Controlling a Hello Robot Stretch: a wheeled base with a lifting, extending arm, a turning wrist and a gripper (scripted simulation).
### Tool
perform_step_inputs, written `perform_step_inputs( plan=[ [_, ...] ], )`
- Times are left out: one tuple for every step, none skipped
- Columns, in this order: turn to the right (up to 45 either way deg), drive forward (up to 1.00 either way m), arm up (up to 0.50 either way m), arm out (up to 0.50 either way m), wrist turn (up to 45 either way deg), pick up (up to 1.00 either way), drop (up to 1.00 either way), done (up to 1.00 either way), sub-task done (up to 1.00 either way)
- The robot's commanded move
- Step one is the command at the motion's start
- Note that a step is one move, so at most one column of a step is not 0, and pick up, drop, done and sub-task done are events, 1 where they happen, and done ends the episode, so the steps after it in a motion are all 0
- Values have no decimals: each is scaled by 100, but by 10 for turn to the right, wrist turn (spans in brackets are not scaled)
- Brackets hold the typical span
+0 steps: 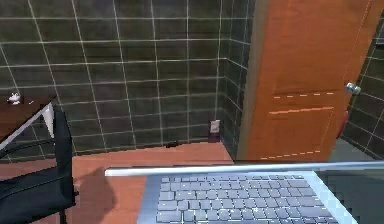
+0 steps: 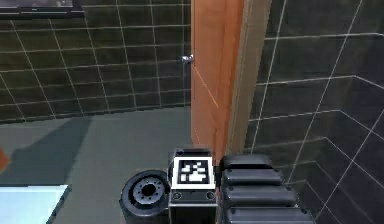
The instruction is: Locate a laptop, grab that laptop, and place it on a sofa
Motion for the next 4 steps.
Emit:
perform_step_inputs(
  plan=[
    [-450, 0, 0, 0, 0, 0, 0, 0, 0],
    [-210, 0, 0, 0, 0, 0, 0, 0, 0],
    [0, 35, 0, 0, 0, 0, 0, 0, 0],
    [-450, 0, 0, 0, 0, 0, 0, 0, 0]
  ],
)
